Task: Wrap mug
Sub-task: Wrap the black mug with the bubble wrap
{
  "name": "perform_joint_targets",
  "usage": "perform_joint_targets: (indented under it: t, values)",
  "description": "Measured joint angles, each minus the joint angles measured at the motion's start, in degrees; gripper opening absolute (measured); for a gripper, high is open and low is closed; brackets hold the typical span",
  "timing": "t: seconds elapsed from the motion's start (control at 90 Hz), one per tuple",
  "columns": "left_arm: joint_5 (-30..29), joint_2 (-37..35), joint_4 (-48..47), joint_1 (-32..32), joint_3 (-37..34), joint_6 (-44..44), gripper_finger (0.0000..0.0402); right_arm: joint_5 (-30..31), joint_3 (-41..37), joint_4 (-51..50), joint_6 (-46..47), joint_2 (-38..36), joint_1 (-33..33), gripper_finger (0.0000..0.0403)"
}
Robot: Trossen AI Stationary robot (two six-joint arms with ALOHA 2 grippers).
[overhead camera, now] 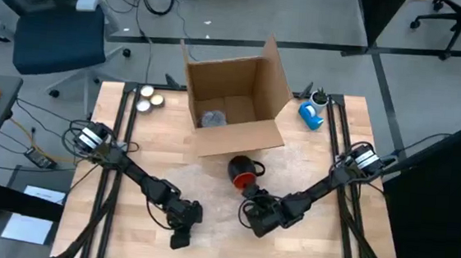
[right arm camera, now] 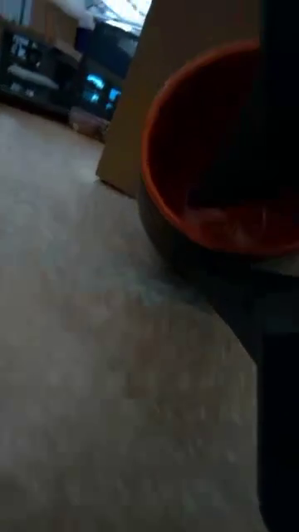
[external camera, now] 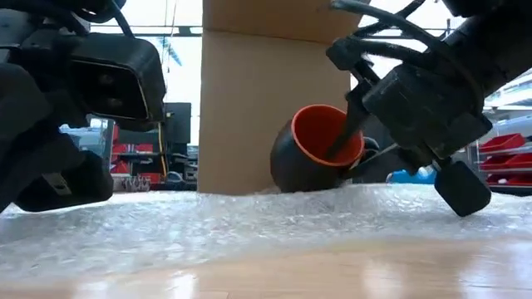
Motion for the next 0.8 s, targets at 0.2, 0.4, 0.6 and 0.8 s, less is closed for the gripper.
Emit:
perform_joint_targets:
  t: [0.2,0.4,0.6,0.8]
  values:
    - [-0.07,-0.02,0.02,-0.04,0.0,0.04,0.0,-3.01,2.59,0.37,13.72,-2.6,0.5,0.0138]
    - [-0.27,-0.07,0.04,-0.04,0.02,0.15,0.0,-2.99,5.21,-4.42,23.86,-6.5,0.74,0.0142]
    - [-1.04,-0.07,0.16,-0.06,0.04,0.48,0.0,-3.13,6.65,-11.05,38.75,-14.19,1.63,0.0139]
    - [-1.81,-0.09,0.26,-0.07,0.07,1.45,0.0,-7.45,6.67,-24.4,50.68,-18.07,2.07,0.0138]
